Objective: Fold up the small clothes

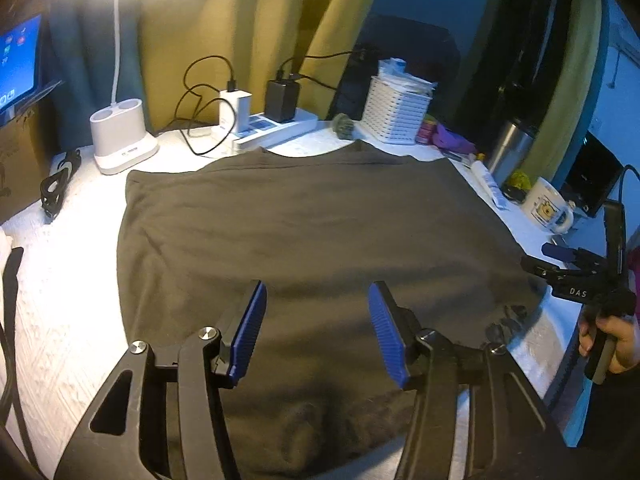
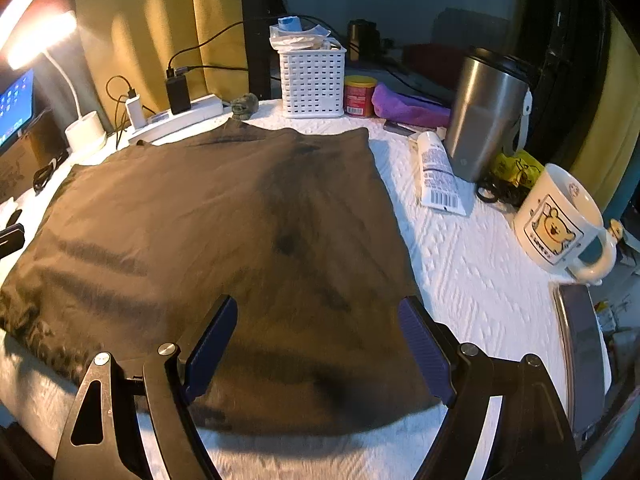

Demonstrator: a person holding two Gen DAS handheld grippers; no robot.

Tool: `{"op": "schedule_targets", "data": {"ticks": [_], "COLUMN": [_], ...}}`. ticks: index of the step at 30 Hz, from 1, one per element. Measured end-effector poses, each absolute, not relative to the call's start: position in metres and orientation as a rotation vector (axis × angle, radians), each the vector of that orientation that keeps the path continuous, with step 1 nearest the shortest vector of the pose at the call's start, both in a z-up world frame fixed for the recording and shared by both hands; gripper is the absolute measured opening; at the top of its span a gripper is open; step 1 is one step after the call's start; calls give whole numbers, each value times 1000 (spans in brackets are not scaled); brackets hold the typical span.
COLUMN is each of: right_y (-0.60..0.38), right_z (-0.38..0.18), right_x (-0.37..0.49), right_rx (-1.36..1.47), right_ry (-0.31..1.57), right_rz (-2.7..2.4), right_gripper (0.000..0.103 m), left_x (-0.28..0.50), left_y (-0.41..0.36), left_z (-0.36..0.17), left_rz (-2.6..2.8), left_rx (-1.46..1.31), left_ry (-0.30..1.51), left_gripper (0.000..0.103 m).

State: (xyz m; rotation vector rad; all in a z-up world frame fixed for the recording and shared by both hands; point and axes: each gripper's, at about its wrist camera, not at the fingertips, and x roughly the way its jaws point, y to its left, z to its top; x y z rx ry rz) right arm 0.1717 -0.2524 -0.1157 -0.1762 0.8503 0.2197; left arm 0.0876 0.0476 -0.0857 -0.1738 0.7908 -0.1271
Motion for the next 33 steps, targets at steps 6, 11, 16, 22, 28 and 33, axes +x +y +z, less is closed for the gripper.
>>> {"op": "schedule_targets", "data": {"ticks": [6, 11, 16, 22, 28, 33], "right_y": [-276, -292, -305, -301, -290, -271], "right_z": [-124, -136, -150, -154, -152, -152], "right_x": [143, 125, 121, 128, 160, 192], "right_rx": [-122, -108, -22, 60, 145, 189], "right_ry": [831, 869, 942, 931, 925, 930], "right_rz": [249, 253, 248, 251, 265, 300], "right_gripper": [103, 103, 103, 103, 103, 103], "left_x": [72, 65, 64, 69, 78, 89], "left_y": [30, 28, 25, 42, 70, 94], "left_z": [-80, -81, -88, -89, -93, -102], "left_rz": [-155, -152, -171, -140, -87, -49], "left_rx": [-125, -129, -124, -138, -179, -221], "left_ry": [770, 772, 794, 797, 798, 819], "left_gripper": [64, 67, 68, 68, 68, 69]}}
